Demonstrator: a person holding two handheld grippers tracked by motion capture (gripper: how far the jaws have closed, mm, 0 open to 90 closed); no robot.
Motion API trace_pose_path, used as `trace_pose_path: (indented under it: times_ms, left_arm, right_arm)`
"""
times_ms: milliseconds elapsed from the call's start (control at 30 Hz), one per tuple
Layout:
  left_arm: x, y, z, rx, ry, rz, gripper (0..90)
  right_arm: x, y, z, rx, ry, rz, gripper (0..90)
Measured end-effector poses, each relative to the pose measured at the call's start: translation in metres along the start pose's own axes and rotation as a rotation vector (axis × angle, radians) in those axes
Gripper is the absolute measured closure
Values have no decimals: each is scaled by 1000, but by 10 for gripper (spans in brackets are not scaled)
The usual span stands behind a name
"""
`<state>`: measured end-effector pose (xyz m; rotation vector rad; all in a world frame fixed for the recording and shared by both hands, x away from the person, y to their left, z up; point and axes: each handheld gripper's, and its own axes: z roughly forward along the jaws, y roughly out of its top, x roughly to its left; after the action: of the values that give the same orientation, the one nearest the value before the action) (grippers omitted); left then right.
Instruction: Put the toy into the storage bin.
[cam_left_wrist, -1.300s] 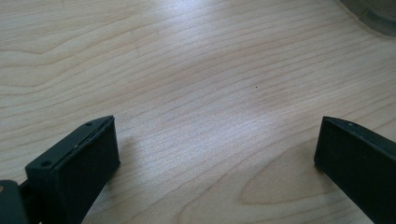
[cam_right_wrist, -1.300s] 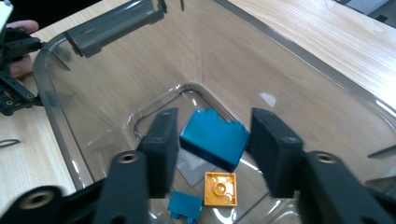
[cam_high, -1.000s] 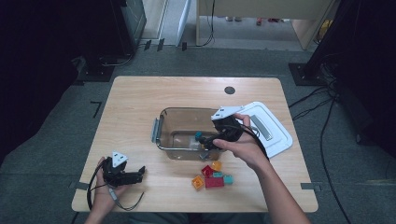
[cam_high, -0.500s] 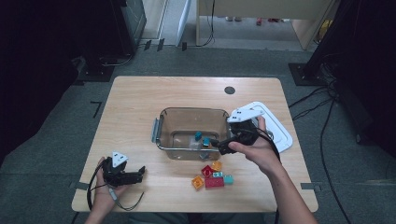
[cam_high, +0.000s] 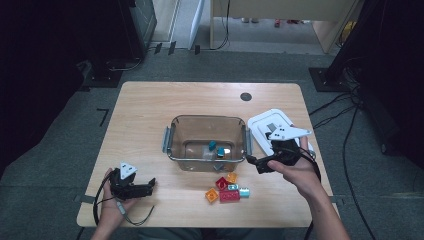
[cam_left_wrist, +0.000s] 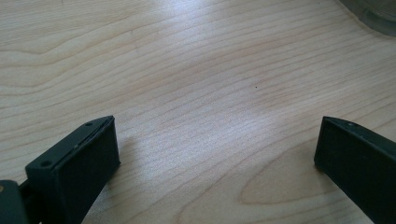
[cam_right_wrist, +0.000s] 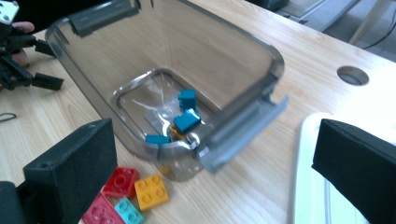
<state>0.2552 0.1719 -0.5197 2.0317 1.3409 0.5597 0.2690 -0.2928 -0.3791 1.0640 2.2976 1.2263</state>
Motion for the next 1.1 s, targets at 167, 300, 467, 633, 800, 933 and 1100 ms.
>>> trace_pose_path:
  times_ms: [167,300,467,633,800,933,1100]
  left_arm:
    - [0,0,0,-3,0,-3,0]
    - [0,0,0,-2,0,-1,0]
    - [0,0,0,-2,0,-1,0]
    - [0,0,0,-1,0,-1,0]
    - [0,0,0,-1,0,0,0]
    - [0,0,0,-1,0,0,0]
    - [0,0,0,-1,0,0,0]
  right_arm:
    - [-3,-14,-7,1,-11,12,0]
    - [-5,-25,-12,0,-24,23,0]
    - [-7,-41,-13,1,-29,48,0]
    - [-7,-58,-10,5,-29,74,1]
    - [-4,-76,-1,13,-17,92,26]
    - [0,-92,10,25,-12,93,64]
    - [10,-106,25,59,-3,54,128]
